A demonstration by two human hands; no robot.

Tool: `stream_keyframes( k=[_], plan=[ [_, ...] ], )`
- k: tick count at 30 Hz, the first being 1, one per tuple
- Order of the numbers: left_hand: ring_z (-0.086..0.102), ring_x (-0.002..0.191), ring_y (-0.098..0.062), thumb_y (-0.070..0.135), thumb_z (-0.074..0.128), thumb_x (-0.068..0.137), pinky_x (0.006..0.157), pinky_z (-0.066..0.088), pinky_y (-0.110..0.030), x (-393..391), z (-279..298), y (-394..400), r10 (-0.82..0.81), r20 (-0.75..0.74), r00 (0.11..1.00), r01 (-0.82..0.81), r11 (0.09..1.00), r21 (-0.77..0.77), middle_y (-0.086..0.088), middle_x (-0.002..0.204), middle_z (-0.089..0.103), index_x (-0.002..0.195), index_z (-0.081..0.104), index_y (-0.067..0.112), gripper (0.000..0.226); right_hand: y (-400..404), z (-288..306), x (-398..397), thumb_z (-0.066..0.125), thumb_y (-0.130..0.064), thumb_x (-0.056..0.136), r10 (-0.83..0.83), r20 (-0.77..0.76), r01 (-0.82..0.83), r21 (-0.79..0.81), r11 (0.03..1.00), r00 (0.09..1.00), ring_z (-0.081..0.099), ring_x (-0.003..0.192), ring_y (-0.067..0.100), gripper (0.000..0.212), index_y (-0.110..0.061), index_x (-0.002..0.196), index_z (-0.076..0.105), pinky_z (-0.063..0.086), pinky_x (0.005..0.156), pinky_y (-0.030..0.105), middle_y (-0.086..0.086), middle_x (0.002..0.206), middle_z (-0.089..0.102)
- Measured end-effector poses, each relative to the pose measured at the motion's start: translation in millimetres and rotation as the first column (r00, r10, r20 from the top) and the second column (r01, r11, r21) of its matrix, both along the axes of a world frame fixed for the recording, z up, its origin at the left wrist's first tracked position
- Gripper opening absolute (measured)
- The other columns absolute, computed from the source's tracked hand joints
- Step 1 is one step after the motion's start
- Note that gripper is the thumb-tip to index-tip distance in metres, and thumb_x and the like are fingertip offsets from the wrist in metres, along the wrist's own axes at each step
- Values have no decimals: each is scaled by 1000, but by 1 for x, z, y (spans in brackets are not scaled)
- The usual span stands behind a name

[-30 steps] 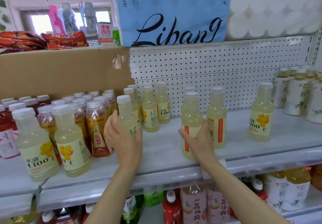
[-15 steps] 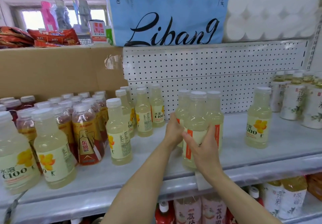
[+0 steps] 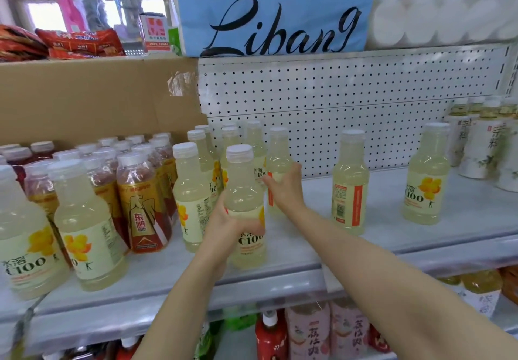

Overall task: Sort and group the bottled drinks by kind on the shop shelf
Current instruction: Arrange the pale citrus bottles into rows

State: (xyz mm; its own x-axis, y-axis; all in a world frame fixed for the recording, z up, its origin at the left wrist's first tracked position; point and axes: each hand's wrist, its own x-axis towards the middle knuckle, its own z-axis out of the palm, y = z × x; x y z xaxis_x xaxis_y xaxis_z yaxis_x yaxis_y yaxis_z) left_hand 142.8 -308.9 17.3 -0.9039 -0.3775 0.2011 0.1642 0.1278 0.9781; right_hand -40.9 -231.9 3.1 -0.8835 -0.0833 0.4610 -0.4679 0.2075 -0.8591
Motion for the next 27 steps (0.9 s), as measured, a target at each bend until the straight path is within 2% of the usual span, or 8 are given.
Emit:
stream_keyframes(
  k=[3,8,13,18,20,23,25,27],
  plan=[
    [66,108,-21,11,79,46,96,50,-42,7,-5,-6,-58,-1,998,58,998,-21,5,109,74,118,60,41,80,-8,-2,-25,76,-27,84,67,-10,-67,48,997,998,48,118,23,62,-8,128,36,42,98,35,6,124,42],
    [68,96,-4,19,84,54,78,51,-24,14,-17,-2,34,-14,999,-34,999,-23,12,107,72,122,55,38,76,-21,-13,-51,84,-31,75,88,29,-91,147,985,996,52,115,23,75,-9,128,35,47,92,38,6,125,49],
    [67,94,1,20,86,59,74,53,-18,16,-25,-1,98,-32,995,-101,989,-106,12,106,69,119,47,34,73,-28,-25,-63,93,-41,60,0,103,-22,218,976,995,51,119,27,92,-7,128,39,49,95,42,10,126,54],
    [60,84,10,-3,81,70,68,47,-16,14,-23,4,141,-39,989,-146,968,-203,10,104,61,119,44,32,70,-34,-27,-62,88,-39,68,-59,55,39,300,953,997,42,125,31,90,0,131,36,43,99,40,17,134,43],
    [60,83,11,-4,78,70,67,46,-14,14,-21,7,135,-35,990,-140,970,-198,11,104,60,122,43,31,72,-33,-25,-60,86,-44,69,-61,105,21,349,937,993,43,126,32,94,0,133,35,43,101,41,17,136,41],
    [60,90,0,4,79,65,68,48,-18,13,-17,10,117,-9,993,-117,982,-148,6,109,60,121,44,30,71,-26,-15,-50,79,-51,76,-76,204,-23,443,896,976,42,129,34,95,0,140,32,41,103,44,17,141,39],
    [58,100,-12,14,72,50,75,51,-28,13,-12,10,128,-3,992,-128,982,-139,2,113,59,113,48,34,70,-16,-4,-25,66,-53,87,-74,169,5,377,926,983,40,131,34,81,-2,141,32,40,103,44,14,141,39],
    [58,103,-17,18,69,44,82,53,-37,13,-9,9,142,-2,990,-140,975,-171,1,112,60,102,52,39,65,2,7,18,54,-53,95,81,178,-98,86,992,981,47,127,25,62,-11,138,39,43,99,40,6,136,46]
  ],
)
